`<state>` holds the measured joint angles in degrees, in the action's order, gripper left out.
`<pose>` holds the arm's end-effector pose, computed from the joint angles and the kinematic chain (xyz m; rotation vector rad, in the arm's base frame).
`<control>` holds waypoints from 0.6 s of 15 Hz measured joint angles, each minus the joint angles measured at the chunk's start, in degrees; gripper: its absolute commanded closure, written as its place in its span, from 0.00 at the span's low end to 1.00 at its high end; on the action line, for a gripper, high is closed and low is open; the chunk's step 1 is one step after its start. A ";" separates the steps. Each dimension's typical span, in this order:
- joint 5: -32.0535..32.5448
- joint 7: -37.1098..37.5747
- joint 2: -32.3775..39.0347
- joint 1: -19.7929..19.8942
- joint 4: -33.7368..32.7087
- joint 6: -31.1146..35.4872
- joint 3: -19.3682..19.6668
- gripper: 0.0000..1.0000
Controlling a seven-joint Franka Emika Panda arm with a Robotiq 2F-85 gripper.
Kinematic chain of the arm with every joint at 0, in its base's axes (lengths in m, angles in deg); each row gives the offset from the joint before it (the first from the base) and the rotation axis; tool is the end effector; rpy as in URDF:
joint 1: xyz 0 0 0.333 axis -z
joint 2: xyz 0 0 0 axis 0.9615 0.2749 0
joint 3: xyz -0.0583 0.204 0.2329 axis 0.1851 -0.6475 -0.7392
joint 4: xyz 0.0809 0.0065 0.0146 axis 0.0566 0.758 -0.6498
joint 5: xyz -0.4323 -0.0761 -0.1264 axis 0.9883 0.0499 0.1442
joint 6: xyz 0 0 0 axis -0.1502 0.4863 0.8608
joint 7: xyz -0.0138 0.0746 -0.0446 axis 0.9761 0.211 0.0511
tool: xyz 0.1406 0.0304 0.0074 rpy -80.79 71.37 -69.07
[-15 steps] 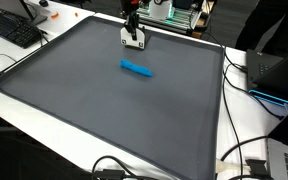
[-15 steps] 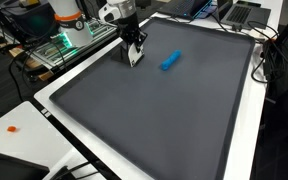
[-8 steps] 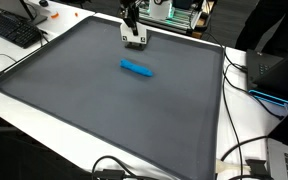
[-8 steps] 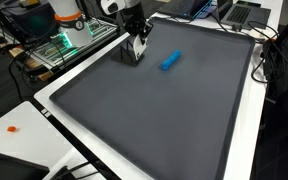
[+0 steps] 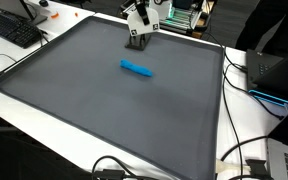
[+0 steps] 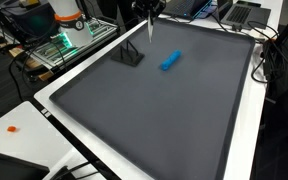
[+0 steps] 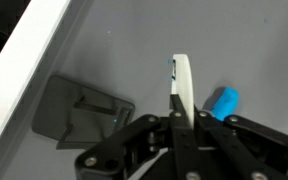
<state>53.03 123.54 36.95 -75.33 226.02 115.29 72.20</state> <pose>0.5074 0.0618 0.2579 -2.5020 1.3925 0.3648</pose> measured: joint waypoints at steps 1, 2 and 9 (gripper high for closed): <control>0.26 -1.90 0.74 -0.27 -1.78 -2.05 -0.15 0.99; 0.56 -3.76 1.66 -0.58 -3.48 -3.62 -0.37 0.99; 3.65 -18.83 10.65 -3.02 -13.25 -6.80 -2.05 0.99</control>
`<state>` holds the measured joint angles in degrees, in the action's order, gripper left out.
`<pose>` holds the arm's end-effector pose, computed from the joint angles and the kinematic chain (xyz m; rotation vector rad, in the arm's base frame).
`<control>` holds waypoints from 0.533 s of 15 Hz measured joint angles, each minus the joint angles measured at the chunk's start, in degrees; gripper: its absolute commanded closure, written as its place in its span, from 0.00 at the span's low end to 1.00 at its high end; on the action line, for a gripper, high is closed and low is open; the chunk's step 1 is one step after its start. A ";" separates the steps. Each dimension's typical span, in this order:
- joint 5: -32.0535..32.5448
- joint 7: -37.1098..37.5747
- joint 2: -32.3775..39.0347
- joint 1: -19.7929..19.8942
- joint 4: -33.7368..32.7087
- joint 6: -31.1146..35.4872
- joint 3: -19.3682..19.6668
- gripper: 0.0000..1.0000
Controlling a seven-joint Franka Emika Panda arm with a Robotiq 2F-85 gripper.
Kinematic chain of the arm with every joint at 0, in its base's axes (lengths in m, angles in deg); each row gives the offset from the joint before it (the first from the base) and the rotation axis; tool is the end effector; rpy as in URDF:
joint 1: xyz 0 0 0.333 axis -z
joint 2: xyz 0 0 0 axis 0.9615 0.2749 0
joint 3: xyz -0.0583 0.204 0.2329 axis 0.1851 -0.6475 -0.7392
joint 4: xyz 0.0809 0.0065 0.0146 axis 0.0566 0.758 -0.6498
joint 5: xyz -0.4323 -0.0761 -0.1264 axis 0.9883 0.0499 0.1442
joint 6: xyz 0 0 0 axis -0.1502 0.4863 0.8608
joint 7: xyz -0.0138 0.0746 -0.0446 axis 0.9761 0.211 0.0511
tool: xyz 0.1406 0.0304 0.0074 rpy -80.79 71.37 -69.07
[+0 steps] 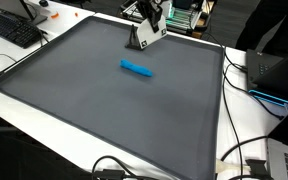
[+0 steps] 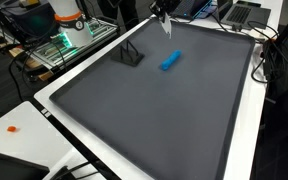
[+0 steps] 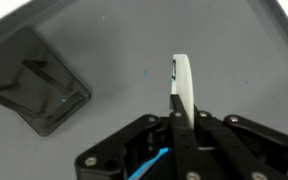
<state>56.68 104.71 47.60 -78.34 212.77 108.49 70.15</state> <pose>0.5561 0.1188 0.2562 -2.7675 0.7542 0.4131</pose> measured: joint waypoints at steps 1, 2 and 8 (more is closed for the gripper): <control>0.88 -2.15 1.21 -0.34 -1.20 0.00 -0.16 0.99; 1.91 -4.30 2.38 -0.67 -2.42 0.00 -0.30 0.99; 7.56 -17.07 7.70 -1.86 -8.19 -0.04 -1.06 0.96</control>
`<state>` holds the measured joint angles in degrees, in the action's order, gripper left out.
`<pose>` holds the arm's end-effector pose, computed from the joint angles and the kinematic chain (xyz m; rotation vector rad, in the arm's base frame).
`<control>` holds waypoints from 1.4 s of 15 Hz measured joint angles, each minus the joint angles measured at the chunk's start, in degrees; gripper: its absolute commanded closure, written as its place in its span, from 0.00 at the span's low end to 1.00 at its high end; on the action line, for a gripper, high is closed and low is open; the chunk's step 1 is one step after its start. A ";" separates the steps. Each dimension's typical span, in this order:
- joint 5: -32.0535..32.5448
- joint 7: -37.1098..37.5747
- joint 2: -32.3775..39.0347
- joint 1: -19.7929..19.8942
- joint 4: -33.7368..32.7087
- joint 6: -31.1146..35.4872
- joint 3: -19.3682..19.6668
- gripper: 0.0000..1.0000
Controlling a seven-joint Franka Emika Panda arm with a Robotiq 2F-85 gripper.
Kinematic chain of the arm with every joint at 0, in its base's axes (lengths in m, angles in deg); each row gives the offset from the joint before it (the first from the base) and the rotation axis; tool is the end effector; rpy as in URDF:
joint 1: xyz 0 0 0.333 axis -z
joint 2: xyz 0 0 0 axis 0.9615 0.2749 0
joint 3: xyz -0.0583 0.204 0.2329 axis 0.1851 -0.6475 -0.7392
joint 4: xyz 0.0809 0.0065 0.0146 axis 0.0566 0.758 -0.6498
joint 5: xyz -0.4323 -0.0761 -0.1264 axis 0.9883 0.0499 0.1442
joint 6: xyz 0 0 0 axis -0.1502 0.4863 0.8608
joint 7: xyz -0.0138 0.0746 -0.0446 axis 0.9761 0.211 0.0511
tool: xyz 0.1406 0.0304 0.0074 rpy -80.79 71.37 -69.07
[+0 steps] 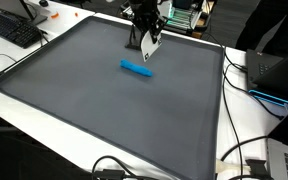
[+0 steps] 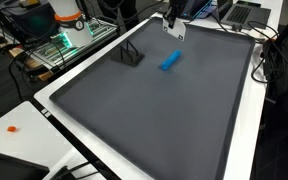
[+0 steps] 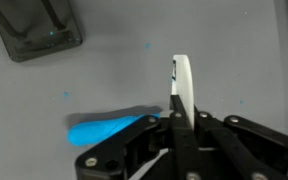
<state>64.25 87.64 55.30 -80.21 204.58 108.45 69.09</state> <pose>0.5916 0.1455 0.2405 -2.9306 0.1549 0.3383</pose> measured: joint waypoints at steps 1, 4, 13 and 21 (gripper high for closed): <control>0.08 -0.18 0.38 -0.05 -0.35 0.01 0.00 0.96; 0.07 -0.14 0.33 -0.04 -0.36 0.01 0.01 0.96; -0.17 -4.02 0.52 -0.04 -0.22 0.33 -0.06 0.99; 1.61 -9.90 3.10 -0.65 -0.21 4.88 -0.70 0.99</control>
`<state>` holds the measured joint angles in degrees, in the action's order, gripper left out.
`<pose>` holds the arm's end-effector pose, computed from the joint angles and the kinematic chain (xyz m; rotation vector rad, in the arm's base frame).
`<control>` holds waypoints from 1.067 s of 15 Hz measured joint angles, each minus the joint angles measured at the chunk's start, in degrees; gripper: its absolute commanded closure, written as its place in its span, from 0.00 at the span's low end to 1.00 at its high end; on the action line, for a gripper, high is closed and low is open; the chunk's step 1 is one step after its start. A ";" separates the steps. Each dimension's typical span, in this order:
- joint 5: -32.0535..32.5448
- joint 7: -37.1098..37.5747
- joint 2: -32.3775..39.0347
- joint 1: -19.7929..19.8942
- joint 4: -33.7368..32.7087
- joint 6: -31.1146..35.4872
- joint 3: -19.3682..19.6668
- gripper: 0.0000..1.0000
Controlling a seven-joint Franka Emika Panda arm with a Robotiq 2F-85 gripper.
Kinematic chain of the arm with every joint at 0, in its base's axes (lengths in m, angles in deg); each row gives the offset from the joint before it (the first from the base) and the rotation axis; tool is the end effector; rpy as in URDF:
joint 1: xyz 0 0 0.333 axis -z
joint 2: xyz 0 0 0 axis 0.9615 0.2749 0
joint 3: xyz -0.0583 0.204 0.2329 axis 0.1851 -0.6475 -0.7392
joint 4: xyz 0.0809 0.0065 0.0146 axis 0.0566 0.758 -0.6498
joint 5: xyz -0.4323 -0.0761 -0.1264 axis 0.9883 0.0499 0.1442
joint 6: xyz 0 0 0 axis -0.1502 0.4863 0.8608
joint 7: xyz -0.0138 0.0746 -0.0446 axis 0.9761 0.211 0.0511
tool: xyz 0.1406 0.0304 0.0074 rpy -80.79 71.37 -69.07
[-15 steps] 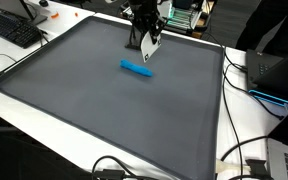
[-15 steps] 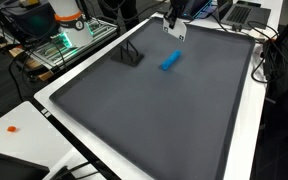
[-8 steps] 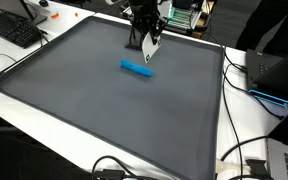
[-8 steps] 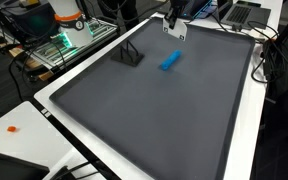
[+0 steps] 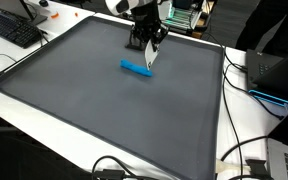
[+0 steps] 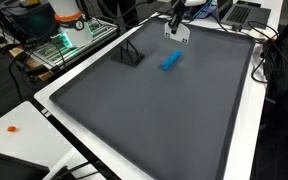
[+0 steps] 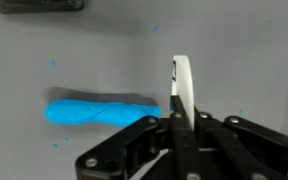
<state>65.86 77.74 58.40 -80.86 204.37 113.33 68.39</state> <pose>0.5974 0.1569 0.2141 -2.9419 -0.1377 0.2625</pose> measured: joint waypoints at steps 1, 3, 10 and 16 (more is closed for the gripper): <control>0.98 0.00 0.38 -0.14 -0.01 0.72 0.00 0.99; 3.07 0.02 1.08 -0.36 -0.06 2.02 0.00 0.99; 7.02 0.32 3.23 -1.23 -0.53 5.72 0.00 0.99; 12.27 3.04 4.92 -2.29 -0.88 8.43 0.18 0.99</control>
<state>78.13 80.79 63.32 -83.15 203.48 121.76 68.57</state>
